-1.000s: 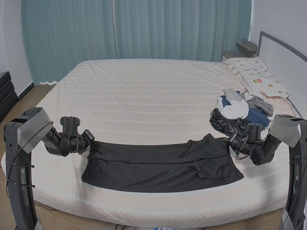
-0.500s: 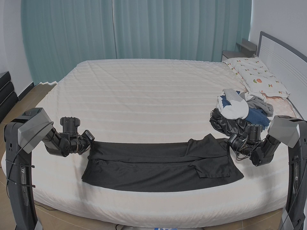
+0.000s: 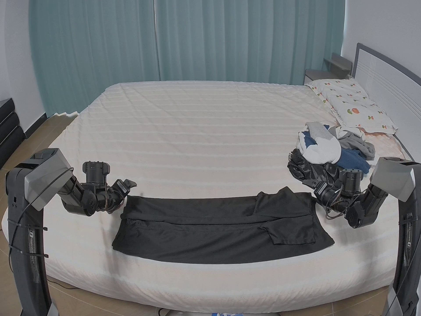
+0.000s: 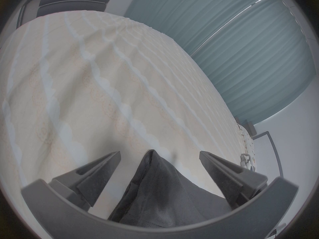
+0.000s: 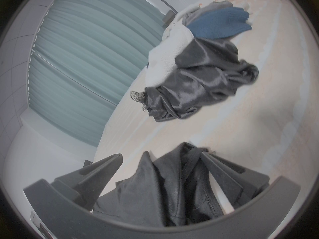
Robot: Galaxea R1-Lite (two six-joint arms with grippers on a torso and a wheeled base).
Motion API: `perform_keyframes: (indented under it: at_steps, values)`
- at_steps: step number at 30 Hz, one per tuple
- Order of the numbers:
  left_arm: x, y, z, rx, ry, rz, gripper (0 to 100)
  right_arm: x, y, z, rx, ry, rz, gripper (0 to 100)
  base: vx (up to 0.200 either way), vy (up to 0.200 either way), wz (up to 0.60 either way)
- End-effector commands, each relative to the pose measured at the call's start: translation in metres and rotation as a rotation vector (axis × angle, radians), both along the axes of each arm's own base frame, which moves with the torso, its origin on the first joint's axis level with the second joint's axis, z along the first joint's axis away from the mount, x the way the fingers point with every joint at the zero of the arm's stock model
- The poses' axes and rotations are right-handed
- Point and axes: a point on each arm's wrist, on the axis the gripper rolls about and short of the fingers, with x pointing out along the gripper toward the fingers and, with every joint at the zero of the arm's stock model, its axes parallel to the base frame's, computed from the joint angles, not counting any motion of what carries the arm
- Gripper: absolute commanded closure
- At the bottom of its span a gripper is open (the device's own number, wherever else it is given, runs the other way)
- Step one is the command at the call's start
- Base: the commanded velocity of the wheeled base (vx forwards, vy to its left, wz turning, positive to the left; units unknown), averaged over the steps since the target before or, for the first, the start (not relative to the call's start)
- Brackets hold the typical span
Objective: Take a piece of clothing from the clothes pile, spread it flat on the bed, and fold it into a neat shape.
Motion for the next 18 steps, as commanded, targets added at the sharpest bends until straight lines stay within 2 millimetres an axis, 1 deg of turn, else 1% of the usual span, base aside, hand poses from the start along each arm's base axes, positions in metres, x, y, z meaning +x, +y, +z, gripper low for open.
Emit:
perform_keyframes:
  at_steps: [1, 3, 5, 9, 11, 14, 18]
  values:
    - [-0.003, 0.006, 0.003, -0.012, 0.003, 0.020, 0, -0.008, 0.000, 0.033, 0.002, -0.061, 0.003, 0, 0.000, 0.000, 0.00]
    - [-0.008, 0.006, 0.013, -0.031, -0.005, 0.026, 0, -0.013, 0.001, 0.045, 0.001, -0.078, 0.005, 0, 0.000, 0.000, 0.00]
    - [-0.018, 0.007, 0.020, -0.037, -0.001, 0.013, 0, -0.017, 0.002, 0.050, 0.001, -0.081, 0.006, 0, 0.000, 0.000, 0.00]
    - [-0.037, 0.000, 0.028, -0.067, 0.024, -0.090, 0, -0.021, 0.008, 0.042, -0.001, -0.049, 0.021, 0, 0.000, 0.000, 0.00]
    - [-0.050, -0.002, 0.026, -0.028, 0.043, -0.161, 0, -0.022, 0.009, 0.036, -0.003, -0.031, 0.026, 0, 0.000, 0.000, 0.00]
    - [-0.065, -0.003, 0.019, 0.054, 0.063, -0.266, 0, -0.023, 0.009, 0.035, -0.003, -0.030, 0.028, 0, 0.000, 0.000, 0.00]
    - [-0.074, -0.004, 0.011, 0.112, 0.078, -0.337, 0, -0.023, 0.010, 0.033, -0.004, -0.023, 0.030, 0, 0.000, 0.000, 0.00]
